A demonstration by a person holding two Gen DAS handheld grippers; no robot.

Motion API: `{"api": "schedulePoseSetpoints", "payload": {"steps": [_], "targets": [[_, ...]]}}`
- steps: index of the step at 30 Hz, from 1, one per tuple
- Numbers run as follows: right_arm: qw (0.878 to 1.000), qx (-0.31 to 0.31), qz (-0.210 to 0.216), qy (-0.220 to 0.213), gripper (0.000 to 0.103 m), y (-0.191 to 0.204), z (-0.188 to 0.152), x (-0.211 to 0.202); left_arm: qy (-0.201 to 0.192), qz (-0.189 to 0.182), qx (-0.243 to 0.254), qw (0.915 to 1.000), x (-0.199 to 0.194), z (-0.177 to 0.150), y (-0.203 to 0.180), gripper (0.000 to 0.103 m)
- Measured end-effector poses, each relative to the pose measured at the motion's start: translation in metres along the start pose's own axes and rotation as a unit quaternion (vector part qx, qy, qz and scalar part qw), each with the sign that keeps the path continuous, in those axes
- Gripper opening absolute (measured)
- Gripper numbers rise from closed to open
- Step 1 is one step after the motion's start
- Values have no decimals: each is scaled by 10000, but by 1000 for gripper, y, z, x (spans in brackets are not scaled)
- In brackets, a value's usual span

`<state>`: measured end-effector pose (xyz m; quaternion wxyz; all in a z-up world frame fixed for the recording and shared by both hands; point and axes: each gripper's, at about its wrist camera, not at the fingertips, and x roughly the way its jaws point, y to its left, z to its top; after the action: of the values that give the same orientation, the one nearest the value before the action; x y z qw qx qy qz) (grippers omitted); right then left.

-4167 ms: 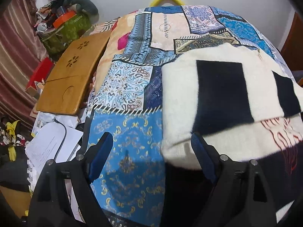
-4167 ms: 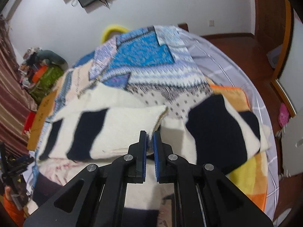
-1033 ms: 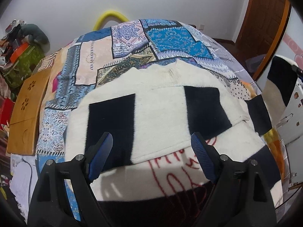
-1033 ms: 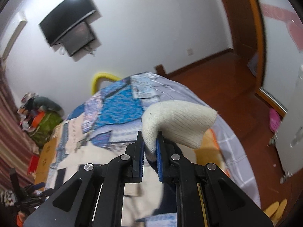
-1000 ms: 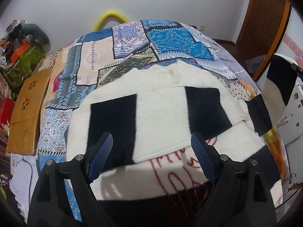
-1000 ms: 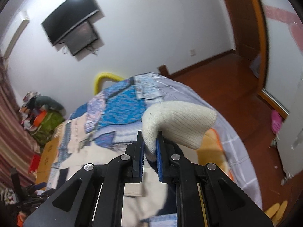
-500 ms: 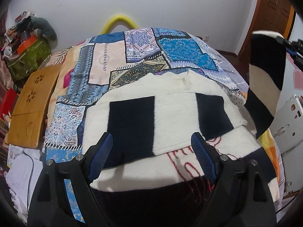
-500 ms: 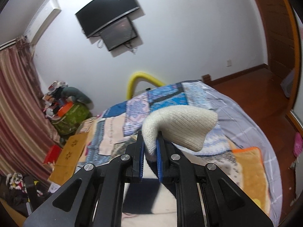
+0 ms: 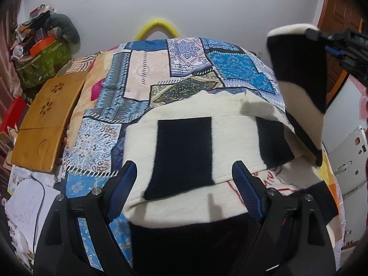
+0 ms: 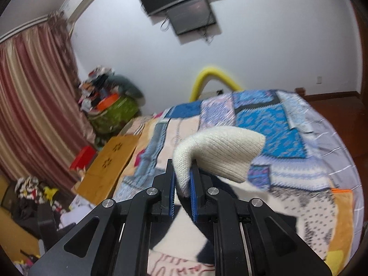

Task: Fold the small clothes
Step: 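Lay the second sleeve across the sweater and open the right gripper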

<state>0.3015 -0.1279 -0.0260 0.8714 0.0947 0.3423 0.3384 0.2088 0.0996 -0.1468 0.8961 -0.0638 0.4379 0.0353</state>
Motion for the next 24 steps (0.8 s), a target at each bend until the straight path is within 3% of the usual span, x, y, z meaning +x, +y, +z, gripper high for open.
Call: {"api": "schedulePoseSetpoints", "payload": {"steps": [14,24], "targets": [[9850,-66,349,1687,10,41,-81,97,179,143,-343,9991,5,-18,41,85],[9693,-156,321,2433,20,51,-109,115,185,191,-387,9989,3,-19,45,85]]}}
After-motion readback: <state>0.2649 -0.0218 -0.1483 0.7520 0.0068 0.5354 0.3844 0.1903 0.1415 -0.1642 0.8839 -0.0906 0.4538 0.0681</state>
